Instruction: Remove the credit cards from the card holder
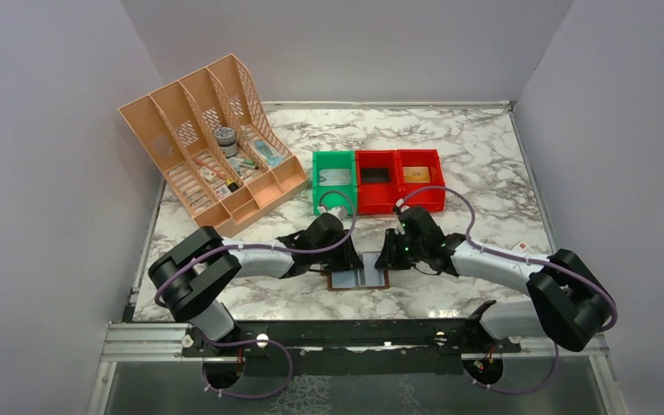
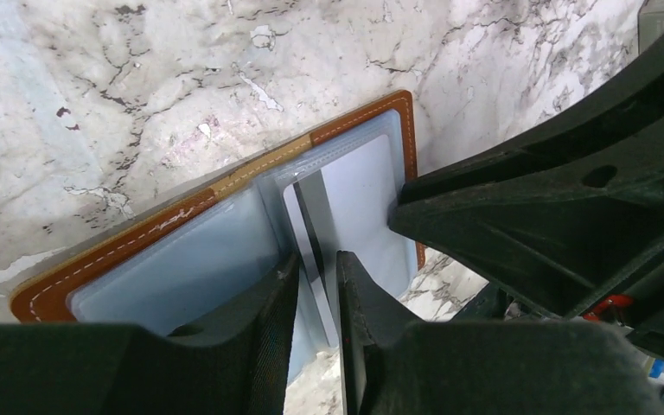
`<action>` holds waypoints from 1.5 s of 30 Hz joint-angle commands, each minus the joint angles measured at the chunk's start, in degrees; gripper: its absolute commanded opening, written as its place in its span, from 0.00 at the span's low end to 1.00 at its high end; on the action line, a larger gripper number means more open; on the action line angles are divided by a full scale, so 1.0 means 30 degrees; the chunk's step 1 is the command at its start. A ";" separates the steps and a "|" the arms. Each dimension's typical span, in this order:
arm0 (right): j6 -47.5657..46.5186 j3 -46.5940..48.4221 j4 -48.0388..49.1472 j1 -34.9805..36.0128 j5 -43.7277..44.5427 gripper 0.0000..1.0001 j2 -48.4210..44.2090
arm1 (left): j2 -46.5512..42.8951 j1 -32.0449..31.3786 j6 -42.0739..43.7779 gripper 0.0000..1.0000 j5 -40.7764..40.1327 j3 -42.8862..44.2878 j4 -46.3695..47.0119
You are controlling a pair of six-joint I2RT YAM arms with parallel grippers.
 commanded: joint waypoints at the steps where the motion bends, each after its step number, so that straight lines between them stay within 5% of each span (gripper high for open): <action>1: 0.0188 -0.0865 -0.0527 -0.0008 0.0316 0.18 0.0080 | 0.0314 -0.0088 -0.0360 0.25 0.0484 -0.0299 0.0699; 11: -0.1696 0.0130 -0.0683 -0.0002 -0.1155 0.22 -0.0012 | -0.0599 -0.0093 -0.0695 0.13 -0.0134 -0.1246 0.0969; 16: -0.3448 0.2493 -0.4304 0.0006 0.0293 0.24 0.0115 | -0.0462 -0.0084 -0.0686 0.01 -0.0097 -0.1200 0.1247; 21: -0.2804 0.2083 -0.3216 0.0006 -0.1837 0.24 -0.1570 | -0.0859 -0.0103 -0.0780 0.00 -0.0336 -0.1519 0.1414; 28: -0.0427 0.0190 -0.0686 0.0006 -0.4215 0.22 0.0378 | -0.0807 -0.0093 -0.0746 0.00 -0.0407 -0.1775 0.1843; 39: 0.1306 -0.1611 0.0460 -0.0008 -0.0986 0.17 0.1046 | -0.1592 0.0063 -0.0593 0.00 -0.1169 -0.2091 0.1075; 45: 0.1304 -0.1643 0.0834 -0.0005 -0.1237 0.16 0.1621 | -0.1001 0.0095 -0.0200 0.27 0.0015 -0.1603 0.0833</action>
